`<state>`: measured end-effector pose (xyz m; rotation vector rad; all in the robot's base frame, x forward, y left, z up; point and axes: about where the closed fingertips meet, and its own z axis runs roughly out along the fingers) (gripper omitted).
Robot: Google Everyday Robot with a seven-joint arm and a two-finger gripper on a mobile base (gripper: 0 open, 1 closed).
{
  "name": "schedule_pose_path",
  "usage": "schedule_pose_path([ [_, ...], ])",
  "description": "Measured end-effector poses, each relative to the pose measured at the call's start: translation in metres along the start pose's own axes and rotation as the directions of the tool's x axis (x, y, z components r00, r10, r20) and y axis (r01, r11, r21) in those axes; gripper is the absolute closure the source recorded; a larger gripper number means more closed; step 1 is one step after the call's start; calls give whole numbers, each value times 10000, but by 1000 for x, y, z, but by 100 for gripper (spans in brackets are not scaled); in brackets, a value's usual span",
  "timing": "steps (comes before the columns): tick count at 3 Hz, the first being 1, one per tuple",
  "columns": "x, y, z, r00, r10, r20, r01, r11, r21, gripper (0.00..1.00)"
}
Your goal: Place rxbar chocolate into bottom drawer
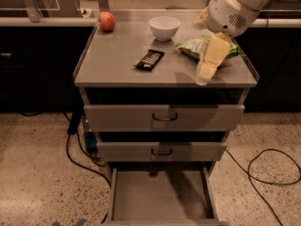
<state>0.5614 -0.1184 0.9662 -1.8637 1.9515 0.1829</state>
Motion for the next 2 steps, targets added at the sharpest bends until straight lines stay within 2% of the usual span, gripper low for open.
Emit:
schedule_pose_path([
  [1, -31, -18, 22, 9990, -332, 285, 337, 9993, -159, 0],
  [2, -31, -18, 22, 9990, -332, 285, 337, 9993, -159, 0],
])
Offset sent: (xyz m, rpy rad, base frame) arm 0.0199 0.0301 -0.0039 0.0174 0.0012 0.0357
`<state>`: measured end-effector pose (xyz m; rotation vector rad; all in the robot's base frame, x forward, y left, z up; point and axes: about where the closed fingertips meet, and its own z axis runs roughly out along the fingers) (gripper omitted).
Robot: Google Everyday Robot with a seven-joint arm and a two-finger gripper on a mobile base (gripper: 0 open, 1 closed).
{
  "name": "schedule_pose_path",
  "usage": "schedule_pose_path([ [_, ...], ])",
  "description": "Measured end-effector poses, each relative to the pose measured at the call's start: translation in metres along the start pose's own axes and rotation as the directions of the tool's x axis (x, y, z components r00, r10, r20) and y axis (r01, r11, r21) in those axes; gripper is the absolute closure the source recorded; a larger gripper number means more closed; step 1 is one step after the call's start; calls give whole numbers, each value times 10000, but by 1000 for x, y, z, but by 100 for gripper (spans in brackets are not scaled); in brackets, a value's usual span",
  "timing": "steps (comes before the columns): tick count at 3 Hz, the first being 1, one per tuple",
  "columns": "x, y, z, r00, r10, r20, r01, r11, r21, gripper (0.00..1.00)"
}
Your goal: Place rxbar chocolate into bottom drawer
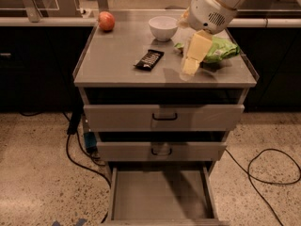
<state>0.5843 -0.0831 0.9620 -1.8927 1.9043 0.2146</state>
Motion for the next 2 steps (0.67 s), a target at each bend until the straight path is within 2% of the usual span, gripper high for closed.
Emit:
schedule_pose_path([
  [1, -11, -18, 17, 9986, -513, 107, 515, 9985, -189, 0],
  [2, -35, -51, 44, 9894, -1434, 246, 1444, 9886, -417, 0],
])
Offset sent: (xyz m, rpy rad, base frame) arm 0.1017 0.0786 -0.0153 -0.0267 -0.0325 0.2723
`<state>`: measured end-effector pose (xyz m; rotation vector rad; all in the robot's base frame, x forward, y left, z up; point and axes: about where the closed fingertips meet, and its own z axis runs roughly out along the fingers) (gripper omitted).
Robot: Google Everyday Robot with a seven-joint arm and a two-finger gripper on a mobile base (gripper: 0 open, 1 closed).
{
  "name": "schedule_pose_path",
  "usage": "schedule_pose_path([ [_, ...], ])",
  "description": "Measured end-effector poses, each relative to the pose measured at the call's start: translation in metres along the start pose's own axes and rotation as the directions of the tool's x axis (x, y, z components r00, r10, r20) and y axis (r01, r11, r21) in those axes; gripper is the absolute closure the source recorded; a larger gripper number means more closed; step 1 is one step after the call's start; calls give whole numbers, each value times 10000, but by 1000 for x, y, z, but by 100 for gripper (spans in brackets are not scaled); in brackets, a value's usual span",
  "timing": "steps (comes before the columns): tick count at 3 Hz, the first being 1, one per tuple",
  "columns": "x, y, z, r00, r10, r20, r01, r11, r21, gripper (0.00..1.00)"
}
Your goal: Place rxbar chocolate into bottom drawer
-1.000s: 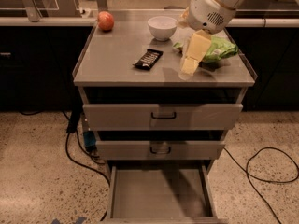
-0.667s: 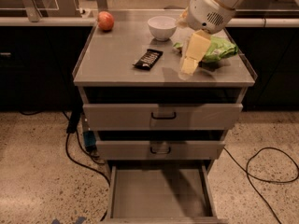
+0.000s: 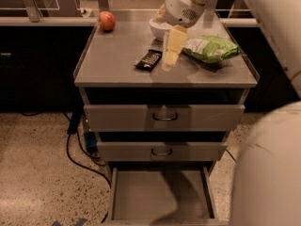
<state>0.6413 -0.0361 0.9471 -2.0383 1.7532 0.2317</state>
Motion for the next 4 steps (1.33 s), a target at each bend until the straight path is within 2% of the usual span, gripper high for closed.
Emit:
schedule_pose_path([
  [1, -19, -28, 27, 9963, -842, 161, 847, 9959, -304, 0],
  [2, -35, -67, 92, 9872, -1535, 424, 1562, 9852, -706, 0],
  [3, -33, -73, 98, 9891, -1402, 441, 1426, 9881, -570, 0],
  [4, -11, -76, 102, 9966, -801, -214, 783, 9942, -735, 0],
])
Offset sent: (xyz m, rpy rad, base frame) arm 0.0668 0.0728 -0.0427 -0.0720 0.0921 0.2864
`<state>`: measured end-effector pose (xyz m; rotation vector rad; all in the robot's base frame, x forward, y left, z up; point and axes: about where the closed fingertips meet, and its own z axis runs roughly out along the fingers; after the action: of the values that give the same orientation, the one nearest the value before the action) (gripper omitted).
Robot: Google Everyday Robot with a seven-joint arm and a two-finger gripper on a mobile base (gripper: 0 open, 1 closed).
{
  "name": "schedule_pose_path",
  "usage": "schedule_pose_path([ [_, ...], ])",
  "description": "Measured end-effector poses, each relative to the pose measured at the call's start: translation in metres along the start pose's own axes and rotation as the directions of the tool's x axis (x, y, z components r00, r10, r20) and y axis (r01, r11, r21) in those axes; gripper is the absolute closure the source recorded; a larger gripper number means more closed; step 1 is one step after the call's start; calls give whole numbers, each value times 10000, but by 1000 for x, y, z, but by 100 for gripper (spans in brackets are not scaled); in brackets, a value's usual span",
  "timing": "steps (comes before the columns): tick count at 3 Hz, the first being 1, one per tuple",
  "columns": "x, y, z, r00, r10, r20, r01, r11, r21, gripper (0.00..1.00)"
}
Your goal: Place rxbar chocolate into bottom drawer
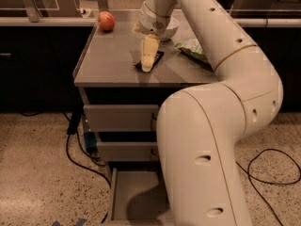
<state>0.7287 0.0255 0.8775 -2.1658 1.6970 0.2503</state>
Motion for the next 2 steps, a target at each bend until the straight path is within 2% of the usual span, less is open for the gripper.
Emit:
schedule_pose_path([
  [1, 29, -2, -2, 9949, 680, -744, -681, 9977, 17, 0],
  [2, 56, -9, -12, 9837, 1176, -1357, -1130, 9927, 410, 0],
])
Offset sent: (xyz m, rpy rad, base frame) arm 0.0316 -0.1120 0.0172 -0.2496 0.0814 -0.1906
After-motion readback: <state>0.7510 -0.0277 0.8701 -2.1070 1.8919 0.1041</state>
